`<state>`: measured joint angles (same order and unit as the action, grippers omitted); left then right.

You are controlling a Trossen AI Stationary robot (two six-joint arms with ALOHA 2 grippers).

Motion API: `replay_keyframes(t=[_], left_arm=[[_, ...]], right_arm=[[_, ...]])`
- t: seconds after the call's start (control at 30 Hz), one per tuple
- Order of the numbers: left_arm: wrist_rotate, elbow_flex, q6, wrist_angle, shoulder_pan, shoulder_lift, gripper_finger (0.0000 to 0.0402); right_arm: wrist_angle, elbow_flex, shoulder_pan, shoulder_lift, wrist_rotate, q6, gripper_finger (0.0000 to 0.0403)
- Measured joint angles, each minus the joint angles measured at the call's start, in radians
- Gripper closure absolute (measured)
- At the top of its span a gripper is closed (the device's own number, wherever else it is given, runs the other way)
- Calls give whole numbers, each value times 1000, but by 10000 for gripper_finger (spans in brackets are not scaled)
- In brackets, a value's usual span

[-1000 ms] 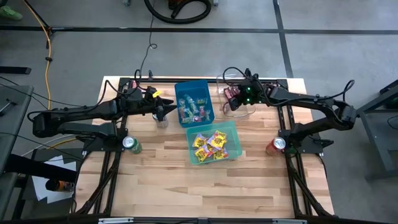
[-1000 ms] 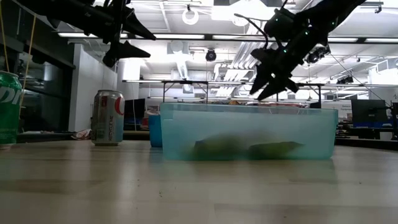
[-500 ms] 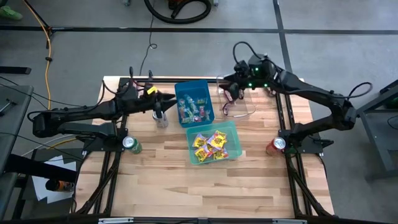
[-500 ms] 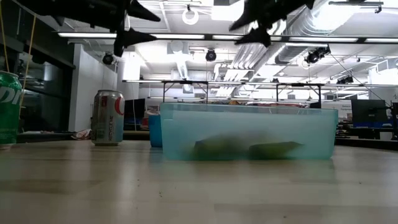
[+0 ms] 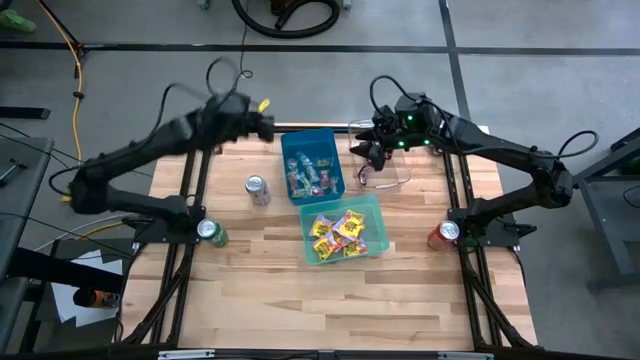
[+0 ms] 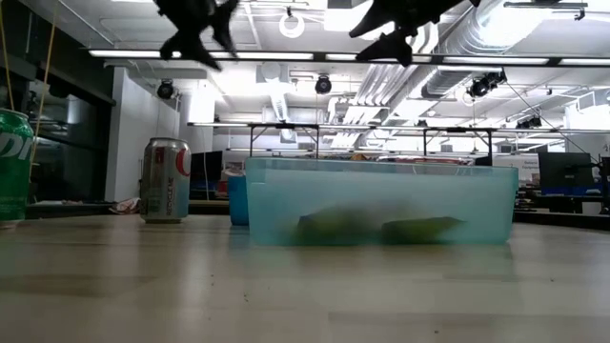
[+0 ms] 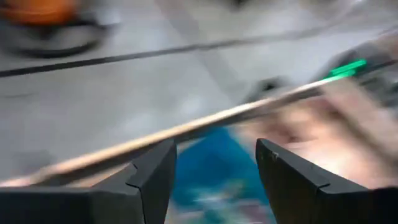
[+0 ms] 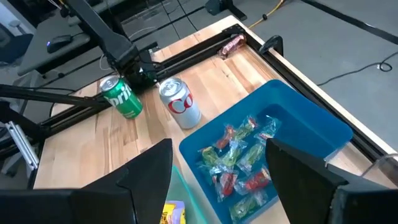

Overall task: Sort candy
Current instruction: Put the brown candy into the transparent bin

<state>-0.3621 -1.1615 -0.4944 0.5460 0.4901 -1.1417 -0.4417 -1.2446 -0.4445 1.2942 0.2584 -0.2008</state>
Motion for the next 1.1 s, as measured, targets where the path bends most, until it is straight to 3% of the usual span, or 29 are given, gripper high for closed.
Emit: replay_keyframes(t=[0.1,0.2,0.43,0.6,0.77,1.1], left_arm=[[-102,-154,76,234,129,-141,197],[-163,-207,72,335,254,-262,197],[-100,-179,-52,460,451,-482,197],[-92,-123,-56,460,508,-584,197],[-88,-49,-175,456,537,-645,197],[-185,-14,-272,375,537,-662,197]], right_arm=[[-14,0,-1,0,-2,-1,151],[-40,0,1,0,-3,-14,151],[-164,0,18,0,-3,-26,151],[-253,0,41,0,-3,3,151],[-279,0,69,0,-2,26,151],[-280,0,114,0,-47,53,151]])
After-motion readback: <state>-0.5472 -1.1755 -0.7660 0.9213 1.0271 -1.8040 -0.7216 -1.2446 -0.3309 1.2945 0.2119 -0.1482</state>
